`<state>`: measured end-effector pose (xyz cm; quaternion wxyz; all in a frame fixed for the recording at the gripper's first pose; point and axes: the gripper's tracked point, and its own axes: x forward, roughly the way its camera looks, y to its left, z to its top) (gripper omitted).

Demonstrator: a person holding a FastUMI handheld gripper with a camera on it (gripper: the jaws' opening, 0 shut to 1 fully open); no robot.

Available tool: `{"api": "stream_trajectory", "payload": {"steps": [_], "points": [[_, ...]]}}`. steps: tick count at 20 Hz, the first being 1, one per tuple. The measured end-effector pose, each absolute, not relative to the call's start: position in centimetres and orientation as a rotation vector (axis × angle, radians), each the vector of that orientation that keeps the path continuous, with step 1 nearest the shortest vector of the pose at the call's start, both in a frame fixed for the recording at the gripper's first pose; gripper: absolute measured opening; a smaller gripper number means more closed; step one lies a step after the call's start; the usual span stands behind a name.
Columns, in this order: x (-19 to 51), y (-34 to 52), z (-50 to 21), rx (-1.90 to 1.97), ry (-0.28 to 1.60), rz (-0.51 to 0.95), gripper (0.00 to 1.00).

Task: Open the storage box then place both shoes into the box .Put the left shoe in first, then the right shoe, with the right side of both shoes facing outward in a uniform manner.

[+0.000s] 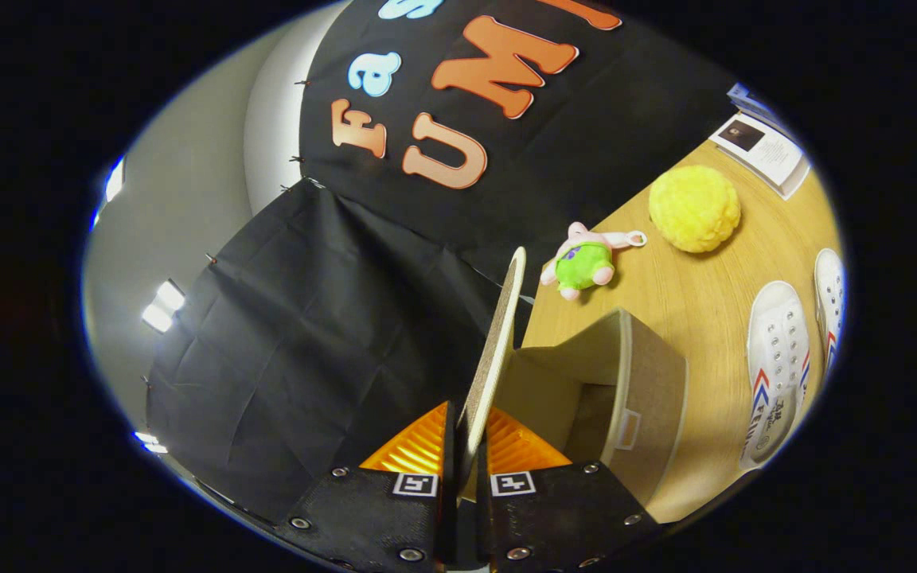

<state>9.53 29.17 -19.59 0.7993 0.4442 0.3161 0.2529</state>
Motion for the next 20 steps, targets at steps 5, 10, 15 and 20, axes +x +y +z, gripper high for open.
{"api": "stream_trajectory", "payload": {"steps": [5, 10, 15, 20], "points": [[10.2, 35.3, -16.7, 0.869, 0.662, 0.554, 0.1], [10.9, 42.0, -15.0, 0.849, 0.634, 0.602, 0.12], [11.2, 47.3, -15.9, 0.815, 0.673, 0.643, 0.32], [9.2, 49.8, -18.1, 0.691, 0.77, 0.695, 0.84]]}}
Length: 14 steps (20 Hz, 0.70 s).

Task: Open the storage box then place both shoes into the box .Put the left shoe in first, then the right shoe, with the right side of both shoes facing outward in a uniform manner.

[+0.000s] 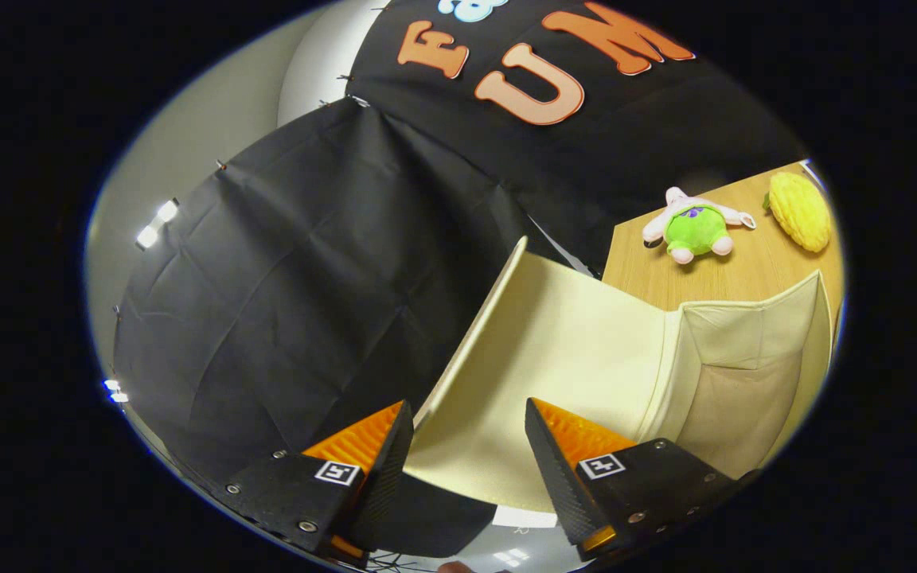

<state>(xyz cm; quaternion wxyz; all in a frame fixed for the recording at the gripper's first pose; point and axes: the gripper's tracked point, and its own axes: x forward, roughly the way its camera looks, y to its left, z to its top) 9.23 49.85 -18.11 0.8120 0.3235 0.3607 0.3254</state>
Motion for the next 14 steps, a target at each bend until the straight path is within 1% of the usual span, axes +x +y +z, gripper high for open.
{"api": "stream_trajectory", "payload": {"steps": [1, 5, 10, 14], "points": [[9.4, 49.4, -18.1, 0.657, 0.757, 0.685, 0.9], [10.9, 45.5, -18.5, 0.53, 0.738, 0.59, 0.96], [9.6, 36.5, -20.9, 0.361, 0.717, 0.439, 0.97], [7.6, 28.5, -24.1, 0.299, 0.761, 0.314, 0.97]]}}
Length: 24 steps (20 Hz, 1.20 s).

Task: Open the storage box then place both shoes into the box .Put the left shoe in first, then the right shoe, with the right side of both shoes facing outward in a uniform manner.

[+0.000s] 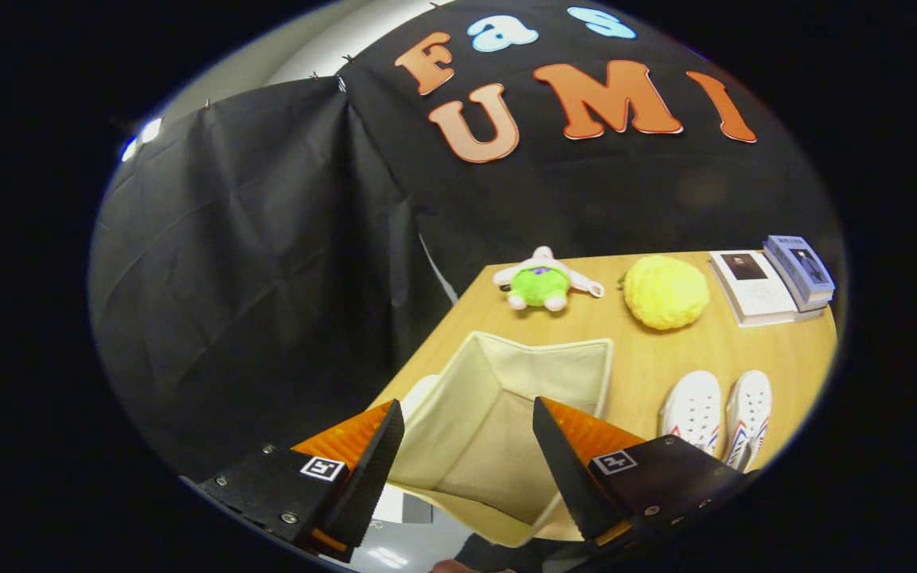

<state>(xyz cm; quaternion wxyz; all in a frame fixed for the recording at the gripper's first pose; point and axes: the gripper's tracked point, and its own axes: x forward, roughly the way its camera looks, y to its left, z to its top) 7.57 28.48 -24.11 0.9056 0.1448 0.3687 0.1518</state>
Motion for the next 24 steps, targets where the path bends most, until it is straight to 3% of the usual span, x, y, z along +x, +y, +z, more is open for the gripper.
{"api": "stream_trajectory", "payload": {"steps": [14, 20, 24], "points": [[3.6, 11.6, -37.3, 0.272, 1.011, -0.012, 0.96], [2.4, 8.6, -42.2, 0.212, 1.118, -0.088, 0.82], [3.2, 8.3, -44.1, 0.222, 1.131, -0.117, 0.66]]}}
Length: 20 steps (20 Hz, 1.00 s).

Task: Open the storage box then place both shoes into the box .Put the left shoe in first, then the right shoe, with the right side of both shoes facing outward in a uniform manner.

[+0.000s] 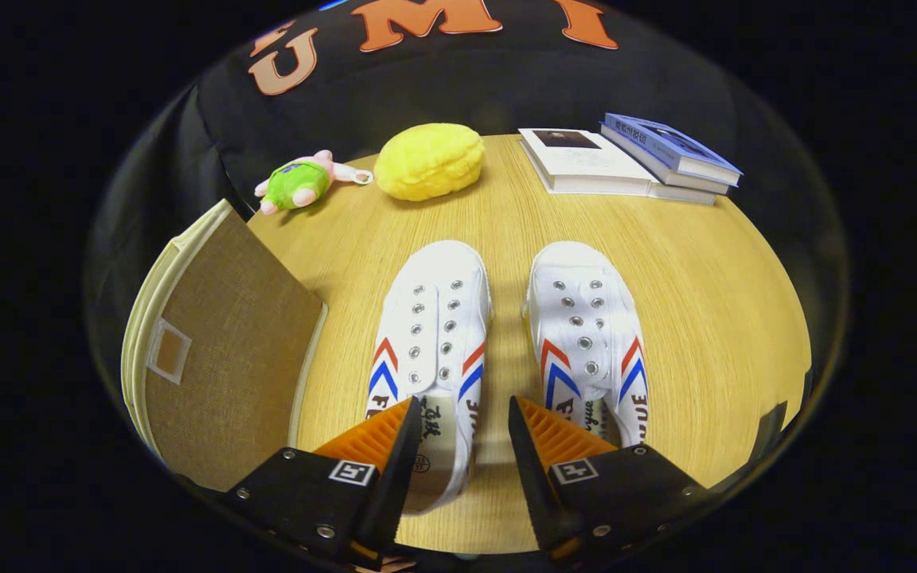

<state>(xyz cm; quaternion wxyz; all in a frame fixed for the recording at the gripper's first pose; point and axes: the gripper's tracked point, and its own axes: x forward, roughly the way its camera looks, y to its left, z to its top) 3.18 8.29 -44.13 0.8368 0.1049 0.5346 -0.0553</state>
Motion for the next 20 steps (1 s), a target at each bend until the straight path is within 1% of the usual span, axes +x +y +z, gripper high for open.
{"api": "stream_trajectory", "payload": {"steps": [1, 2, 3, 4, 5, 6, 7, 8, 10, 11, 13, 16, 20], "points": [[3.5, 8.8, -44.4, 0.266, 1.128, -0.112, 0.59], [3.6, 9.1, -44.8, 0.299, 1.13, -0.112, 0.57], [3.7, 9.2, -45.0, 0.318, 1.131, -0.106, 0.52], [3.7, 9.7, -45.4, 0.332, 1.135, -0.097, 0.49], [3.8, 9.9, -45.4, 0.351, 1.131, -0.089, 0.44], [3.9, 9.9, -45.3, 0.36, 1.121, -0.093, 0.42], [3.8, 9.9, -45.6, 0.365, 1.12, -0.094, 0.38], [3.9, 9.7, -45.5, 0.368, 1.111, -0.094, 0.37], [3.7, 9.5, -45.3, 0.421, 1.103, -0.112, 0.26], [3.7, 9.4, -45.3, 0.45, 1.107, -0.115, 0.16], [3.8, 9.6, -44.9, 0.473, 1.116, -0.106, 0.1], [4.2, 10.1, -44.0, 0.469, 1.099, -0.11, 0.07], [5.3, 12.0, -40.7, 0.543, 1.036, -0.059, 0.07]]}}
